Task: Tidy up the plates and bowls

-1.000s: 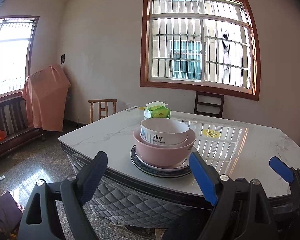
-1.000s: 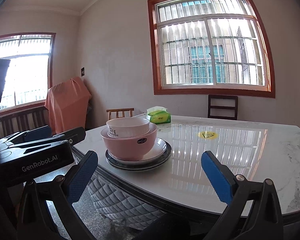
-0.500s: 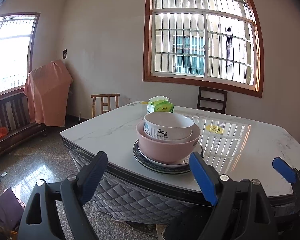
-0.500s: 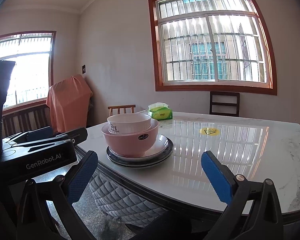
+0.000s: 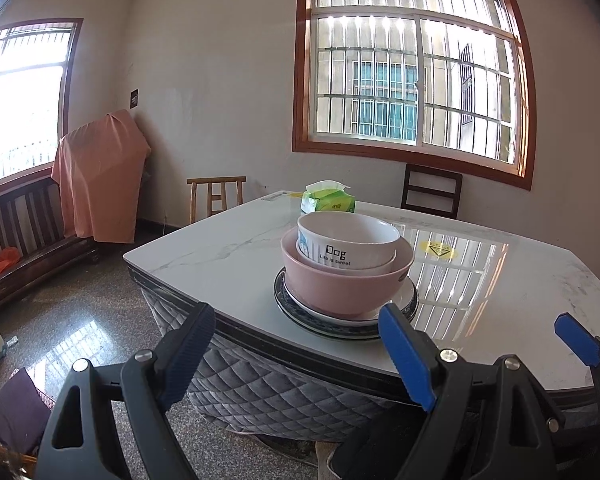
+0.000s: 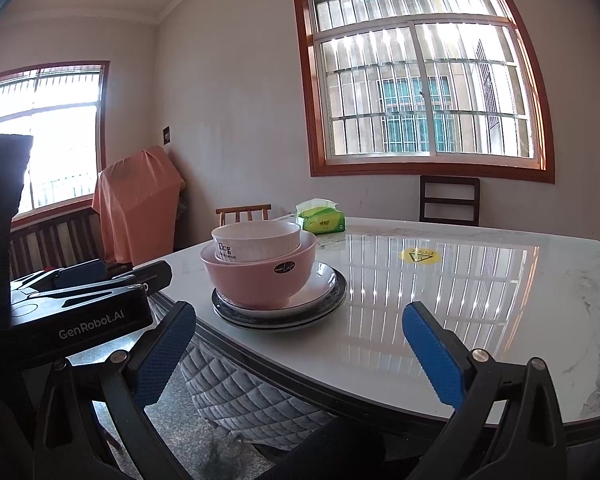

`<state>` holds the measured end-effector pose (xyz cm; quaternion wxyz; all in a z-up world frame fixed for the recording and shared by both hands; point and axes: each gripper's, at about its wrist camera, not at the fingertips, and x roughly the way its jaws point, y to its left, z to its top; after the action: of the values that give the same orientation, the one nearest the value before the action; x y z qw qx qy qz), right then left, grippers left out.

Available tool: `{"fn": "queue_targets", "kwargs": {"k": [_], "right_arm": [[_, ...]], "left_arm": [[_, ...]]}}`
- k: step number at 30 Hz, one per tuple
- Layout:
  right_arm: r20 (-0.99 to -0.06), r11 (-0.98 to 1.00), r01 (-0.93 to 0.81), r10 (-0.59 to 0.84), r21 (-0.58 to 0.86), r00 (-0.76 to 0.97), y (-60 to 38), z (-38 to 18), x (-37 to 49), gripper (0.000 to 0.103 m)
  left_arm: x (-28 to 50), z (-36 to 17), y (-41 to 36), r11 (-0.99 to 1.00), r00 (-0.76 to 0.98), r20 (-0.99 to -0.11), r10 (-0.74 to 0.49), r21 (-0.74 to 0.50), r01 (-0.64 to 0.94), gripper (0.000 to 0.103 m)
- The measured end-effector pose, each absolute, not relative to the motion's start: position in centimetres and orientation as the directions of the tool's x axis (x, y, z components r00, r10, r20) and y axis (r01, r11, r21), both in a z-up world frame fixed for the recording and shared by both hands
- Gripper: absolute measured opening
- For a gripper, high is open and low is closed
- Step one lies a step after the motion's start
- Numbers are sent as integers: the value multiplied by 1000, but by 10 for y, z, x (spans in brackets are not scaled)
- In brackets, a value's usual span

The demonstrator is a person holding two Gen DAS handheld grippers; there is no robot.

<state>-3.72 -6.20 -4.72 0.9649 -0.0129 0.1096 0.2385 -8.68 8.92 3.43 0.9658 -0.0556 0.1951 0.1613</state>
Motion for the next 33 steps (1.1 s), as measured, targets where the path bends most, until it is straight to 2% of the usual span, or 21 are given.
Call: {"fn": "queue_targets", "kwargs": {"k": [33], "right_arm": [[-247, 884, -465, 460, 42, 853, -64, -52, -36, 103]], "left_arm": [[-78, 23, 93, 937, 843, -445, 303, -21, -348, 86]]}}
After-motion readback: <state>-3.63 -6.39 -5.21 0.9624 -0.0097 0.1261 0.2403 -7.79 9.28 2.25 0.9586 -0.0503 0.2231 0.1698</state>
